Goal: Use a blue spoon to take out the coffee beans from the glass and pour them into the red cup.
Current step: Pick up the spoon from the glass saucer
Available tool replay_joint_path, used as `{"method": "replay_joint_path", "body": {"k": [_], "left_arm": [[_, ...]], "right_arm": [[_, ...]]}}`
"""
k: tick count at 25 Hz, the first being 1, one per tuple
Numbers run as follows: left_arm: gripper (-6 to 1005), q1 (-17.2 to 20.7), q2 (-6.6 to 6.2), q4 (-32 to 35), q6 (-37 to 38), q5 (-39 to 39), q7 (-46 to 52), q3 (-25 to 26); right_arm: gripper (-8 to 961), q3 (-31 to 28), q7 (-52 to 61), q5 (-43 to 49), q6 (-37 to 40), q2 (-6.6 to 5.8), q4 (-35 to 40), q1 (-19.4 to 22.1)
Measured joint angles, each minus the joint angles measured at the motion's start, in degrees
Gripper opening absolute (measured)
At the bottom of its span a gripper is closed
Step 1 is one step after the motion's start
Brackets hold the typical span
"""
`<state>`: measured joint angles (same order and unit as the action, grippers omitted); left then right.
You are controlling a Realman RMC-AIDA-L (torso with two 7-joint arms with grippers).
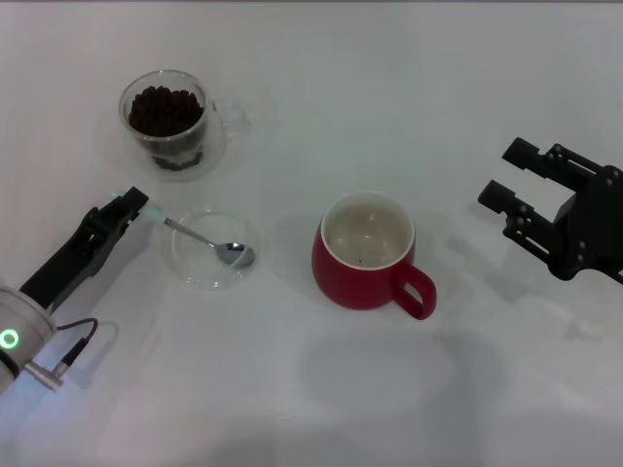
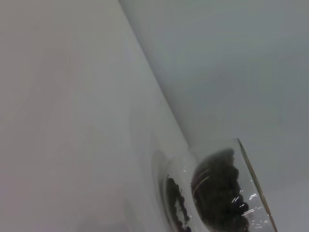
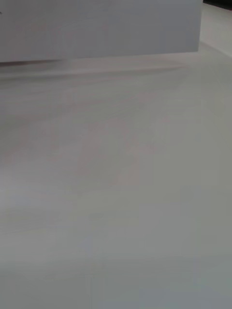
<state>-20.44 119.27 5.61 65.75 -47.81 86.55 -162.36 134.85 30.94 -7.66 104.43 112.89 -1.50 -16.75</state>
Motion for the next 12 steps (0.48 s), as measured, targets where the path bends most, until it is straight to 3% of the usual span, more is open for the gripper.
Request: {"method": "replay_joint_path", "body": {"k": [5, 12], "left_arm": [[125, 0.1, -0.13, -0.5, 0.4, -0.2, -0.6, 0.0], [124, 0.2, -0.48, -3.5, 6.6, -2.4, -3.4, 0.1]], "right_arm": [[545, -0.1, 0.0, 0.0, -0.1, 0.17, 0.0, 0.2], [545, 0.0, -0.2, 0.0, -0.1, 0.61, 0.0, 0.1]]}}
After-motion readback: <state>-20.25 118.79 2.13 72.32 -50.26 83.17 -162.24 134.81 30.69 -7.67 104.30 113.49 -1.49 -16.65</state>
